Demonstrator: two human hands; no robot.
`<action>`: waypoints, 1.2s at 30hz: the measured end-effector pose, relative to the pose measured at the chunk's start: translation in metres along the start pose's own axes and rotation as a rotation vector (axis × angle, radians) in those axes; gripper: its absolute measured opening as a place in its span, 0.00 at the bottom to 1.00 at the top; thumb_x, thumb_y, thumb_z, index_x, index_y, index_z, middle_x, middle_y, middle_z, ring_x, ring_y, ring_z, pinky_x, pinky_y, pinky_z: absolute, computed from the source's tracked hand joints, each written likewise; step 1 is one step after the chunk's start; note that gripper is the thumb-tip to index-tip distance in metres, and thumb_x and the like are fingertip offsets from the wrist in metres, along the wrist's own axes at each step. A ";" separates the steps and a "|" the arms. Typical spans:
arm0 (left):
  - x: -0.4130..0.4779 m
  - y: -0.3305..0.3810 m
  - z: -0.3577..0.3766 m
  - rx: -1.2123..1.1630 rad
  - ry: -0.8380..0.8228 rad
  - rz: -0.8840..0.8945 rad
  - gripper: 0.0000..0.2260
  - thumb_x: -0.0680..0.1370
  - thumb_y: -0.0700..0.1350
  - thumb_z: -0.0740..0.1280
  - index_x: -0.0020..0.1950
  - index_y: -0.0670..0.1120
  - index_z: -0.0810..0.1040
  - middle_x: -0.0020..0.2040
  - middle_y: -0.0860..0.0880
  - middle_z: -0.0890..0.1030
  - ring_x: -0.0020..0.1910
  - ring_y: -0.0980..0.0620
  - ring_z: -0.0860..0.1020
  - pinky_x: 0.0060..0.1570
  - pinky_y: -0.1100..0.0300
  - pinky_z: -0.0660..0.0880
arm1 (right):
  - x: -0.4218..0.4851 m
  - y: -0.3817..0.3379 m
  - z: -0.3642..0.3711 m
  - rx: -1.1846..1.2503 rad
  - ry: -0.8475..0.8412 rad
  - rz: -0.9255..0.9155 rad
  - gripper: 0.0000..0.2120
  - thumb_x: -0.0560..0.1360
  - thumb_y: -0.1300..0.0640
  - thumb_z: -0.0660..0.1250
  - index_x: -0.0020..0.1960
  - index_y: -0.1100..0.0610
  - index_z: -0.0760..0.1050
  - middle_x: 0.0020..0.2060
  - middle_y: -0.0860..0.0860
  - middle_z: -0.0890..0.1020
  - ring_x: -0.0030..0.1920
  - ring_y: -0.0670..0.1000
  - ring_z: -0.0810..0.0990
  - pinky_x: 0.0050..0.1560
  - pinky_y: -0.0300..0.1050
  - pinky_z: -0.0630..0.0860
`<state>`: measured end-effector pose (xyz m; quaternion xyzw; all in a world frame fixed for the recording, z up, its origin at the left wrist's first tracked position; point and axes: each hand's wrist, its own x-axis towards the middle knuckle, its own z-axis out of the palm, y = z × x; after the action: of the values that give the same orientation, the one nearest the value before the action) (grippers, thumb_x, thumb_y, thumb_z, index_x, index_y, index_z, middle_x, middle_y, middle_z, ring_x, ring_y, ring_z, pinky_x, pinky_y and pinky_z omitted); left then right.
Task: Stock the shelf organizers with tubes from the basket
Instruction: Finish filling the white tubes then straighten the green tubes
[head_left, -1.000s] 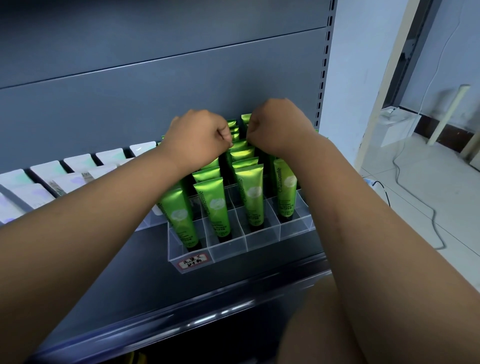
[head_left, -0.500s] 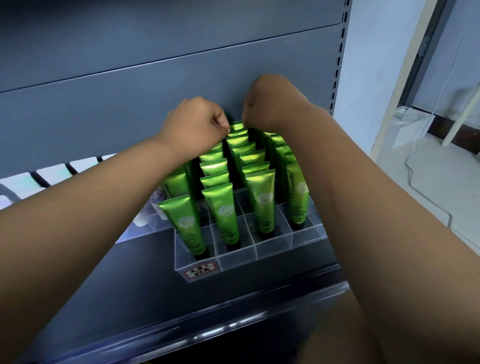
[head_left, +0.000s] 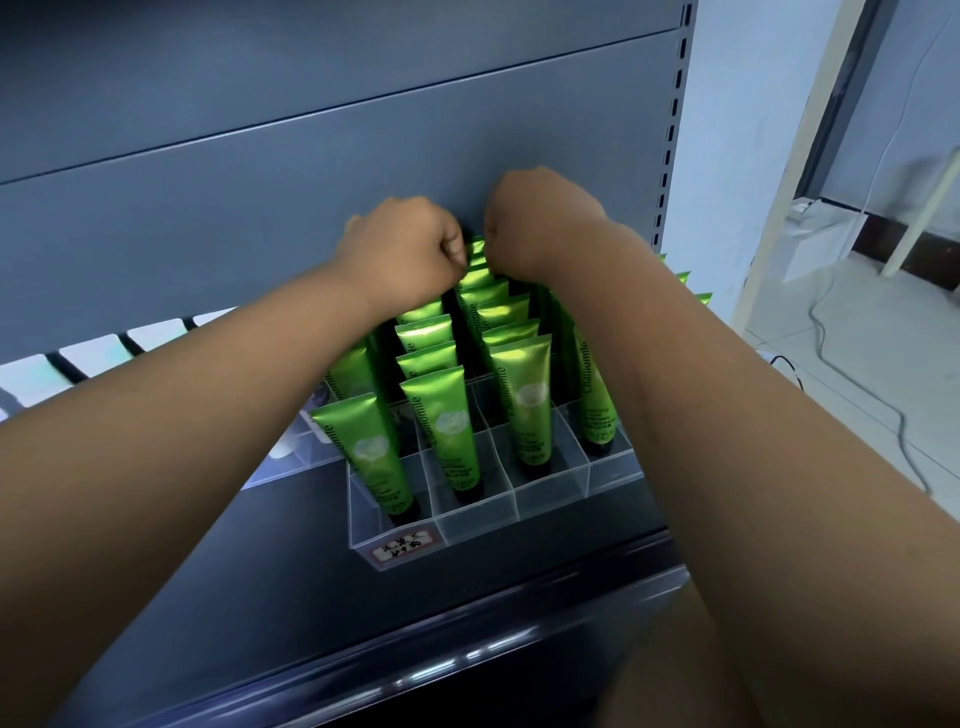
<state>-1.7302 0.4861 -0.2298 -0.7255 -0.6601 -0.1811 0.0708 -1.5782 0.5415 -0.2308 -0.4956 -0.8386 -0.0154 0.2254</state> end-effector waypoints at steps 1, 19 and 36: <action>0.000 0.000 0.001 -0.003 0.001 0.002 0.04 0.74 0.47 0.71 0.40 0.55 0.82 0.44 0.53 0.85 0.52 0.44 0.82 0.58 0.42 0.77 | 0.000 0.000 0.001 -0.004 0.006 -0.007 0.06 0.74 0.59 0.65 0.48 0.52 0.79 0.48 0.53 0.79 0.53 0.59 0.80 0.46 0.46 0.70; -0.001 0.002 0.003 -0.006 -0.001 0.016 0.04 0.73 0.46 0.70 0.39 0.56 0.82 0.40 0.57 0.82 0.51 0.45 0.83 0.56 0.44 0.78 | -0.001 0.007 0.004 0.020 0.024 0.003 0.09 0.73 0.60 0.64 0.48 0.55 0.82 0.46 0.54 0.81 0.43 0.56 0.73 0.44 0.44 0.70; 0.001 -0.004 0.002 -0.106 -0.030 0.042 0.07 0.68 0.51 0.68 0.32 0.61 0.77 0.35 0.65 0.78 0.48 0.48 0.83 0.55 0.45 0.80 | -0.004 0.008 0.001 0.037 0.011 0.009 0.08 0.73 0.59 0.64 0.47 0.53 0.81 0.43 0.51 0.77 0.44 0.55 0.74 0.44 0.45 0.71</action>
<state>-1.7338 0.4883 -0.2319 -0.7447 -0.6351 -0.2036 0.0262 -1.5703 0.5421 -0.2347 -0.4949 -0.8354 -0.0015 0.2393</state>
